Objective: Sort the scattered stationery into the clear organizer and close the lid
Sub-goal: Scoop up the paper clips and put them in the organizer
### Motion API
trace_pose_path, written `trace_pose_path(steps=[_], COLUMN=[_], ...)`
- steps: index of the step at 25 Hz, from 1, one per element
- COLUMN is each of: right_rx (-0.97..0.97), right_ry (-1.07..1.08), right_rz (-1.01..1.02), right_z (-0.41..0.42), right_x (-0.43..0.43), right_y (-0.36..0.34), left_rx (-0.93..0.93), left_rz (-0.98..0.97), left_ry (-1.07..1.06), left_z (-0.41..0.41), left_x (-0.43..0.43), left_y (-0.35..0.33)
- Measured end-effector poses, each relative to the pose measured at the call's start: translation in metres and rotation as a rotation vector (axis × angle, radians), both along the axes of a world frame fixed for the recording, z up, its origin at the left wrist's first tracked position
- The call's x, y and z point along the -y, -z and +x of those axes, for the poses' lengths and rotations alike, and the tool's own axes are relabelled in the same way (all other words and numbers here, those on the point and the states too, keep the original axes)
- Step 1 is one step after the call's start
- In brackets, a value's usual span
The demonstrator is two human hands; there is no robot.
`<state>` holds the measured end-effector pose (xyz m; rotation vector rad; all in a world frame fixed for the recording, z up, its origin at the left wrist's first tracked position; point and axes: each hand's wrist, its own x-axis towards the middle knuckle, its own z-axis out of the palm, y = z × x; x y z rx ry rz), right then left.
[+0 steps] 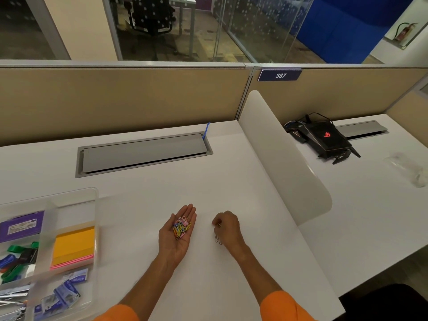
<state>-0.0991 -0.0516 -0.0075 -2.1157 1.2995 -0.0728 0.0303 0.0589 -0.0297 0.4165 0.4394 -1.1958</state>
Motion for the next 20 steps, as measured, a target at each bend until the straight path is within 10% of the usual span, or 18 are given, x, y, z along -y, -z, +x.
trace_pose_path(steps=[20], right_rx=[0.246], right_ry=[0.271], right_rz=[0.315], right_z=[0.006], right_x=[0.003], right_y=[-0.042], left_rx=[-0.018], left_rz=[0.061], left_ry=[0.021], left_z=[-0.014], left_x=[0.010], left_y=[-0.005])
